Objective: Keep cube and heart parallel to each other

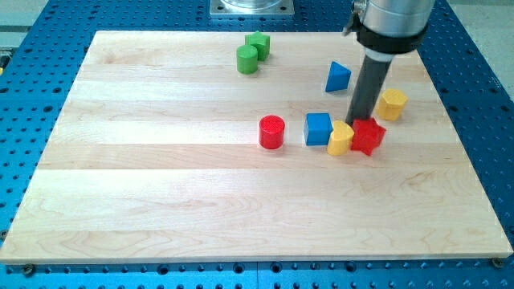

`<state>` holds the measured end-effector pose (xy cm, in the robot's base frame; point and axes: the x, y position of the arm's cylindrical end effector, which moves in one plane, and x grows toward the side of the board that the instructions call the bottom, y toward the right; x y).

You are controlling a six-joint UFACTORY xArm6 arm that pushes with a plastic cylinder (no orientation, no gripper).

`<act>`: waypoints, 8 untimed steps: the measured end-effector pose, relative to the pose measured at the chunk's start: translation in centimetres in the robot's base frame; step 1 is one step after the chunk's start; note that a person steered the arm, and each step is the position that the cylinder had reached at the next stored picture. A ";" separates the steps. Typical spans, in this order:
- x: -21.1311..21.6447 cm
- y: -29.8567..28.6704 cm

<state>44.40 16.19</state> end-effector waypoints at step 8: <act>-0.8 -4.0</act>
<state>43.64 12.16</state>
